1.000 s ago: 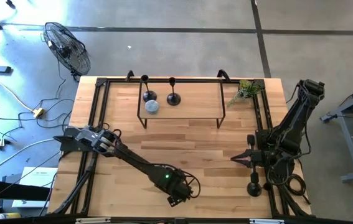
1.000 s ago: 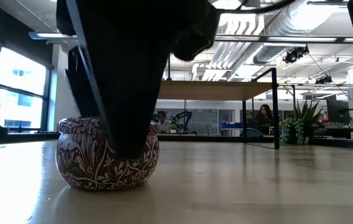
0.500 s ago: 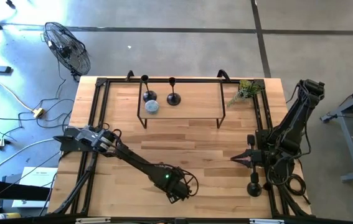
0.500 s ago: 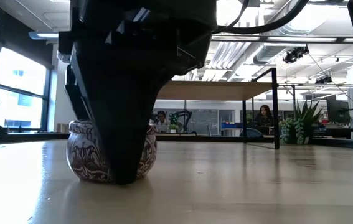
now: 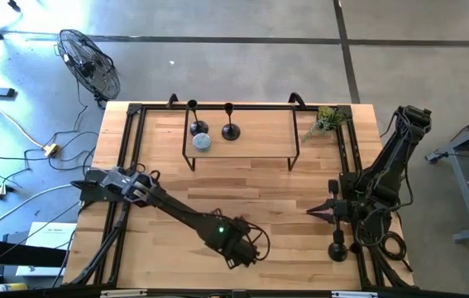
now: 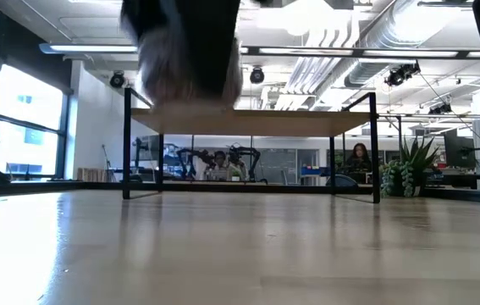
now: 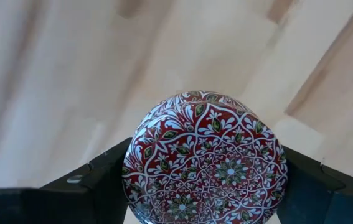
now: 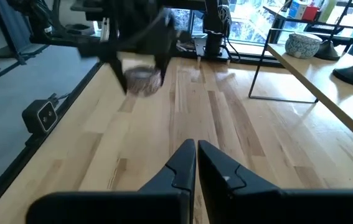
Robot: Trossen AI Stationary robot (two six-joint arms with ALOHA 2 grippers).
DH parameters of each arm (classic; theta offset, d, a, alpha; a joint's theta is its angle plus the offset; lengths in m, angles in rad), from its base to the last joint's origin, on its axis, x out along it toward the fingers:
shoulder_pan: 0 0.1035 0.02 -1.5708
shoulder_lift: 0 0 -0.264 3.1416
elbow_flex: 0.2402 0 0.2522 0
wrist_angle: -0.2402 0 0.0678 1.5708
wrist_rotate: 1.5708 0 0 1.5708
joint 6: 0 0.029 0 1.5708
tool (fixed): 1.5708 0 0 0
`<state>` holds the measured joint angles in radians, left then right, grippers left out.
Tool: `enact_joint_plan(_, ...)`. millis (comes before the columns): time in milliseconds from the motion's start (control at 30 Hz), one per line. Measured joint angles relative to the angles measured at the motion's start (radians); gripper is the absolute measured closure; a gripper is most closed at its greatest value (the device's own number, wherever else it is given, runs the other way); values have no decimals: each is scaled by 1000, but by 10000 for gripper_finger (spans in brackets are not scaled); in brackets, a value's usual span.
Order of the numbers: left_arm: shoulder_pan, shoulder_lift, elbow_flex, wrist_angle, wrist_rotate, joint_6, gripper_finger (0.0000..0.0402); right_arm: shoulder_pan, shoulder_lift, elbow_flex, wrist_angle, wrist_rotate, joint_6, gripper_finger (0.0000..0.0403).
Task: Pick & Place candle stick holders
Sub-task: Put the red scented candle on the shelf
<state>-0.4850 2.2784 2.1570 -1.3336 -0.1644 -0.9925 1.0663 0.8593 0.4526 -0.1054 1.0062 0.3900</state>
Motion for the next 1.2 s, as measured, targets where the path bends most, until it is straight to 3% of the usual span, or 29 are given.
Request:
enact_joint_plan(200, 42, -8, 201, -198, -72, 63, 113, 0, 0, 0, 37, -11, -47, 391)
enact_joint_plan(400, 117, -77, 170, -240, -96, 118, 113, 1, 0, 0, 61, -30, -77, 391)
enact_joint_plan(800, 352, -85, 200, -238, -104, 387, 113, 1, 0, 0, 70, -46, -106, 391)
enact_joint_plan(1200, 523, -85, 199, -237, -113, 545, 113, 1, 0, 0, 54, -48, -130, 391)
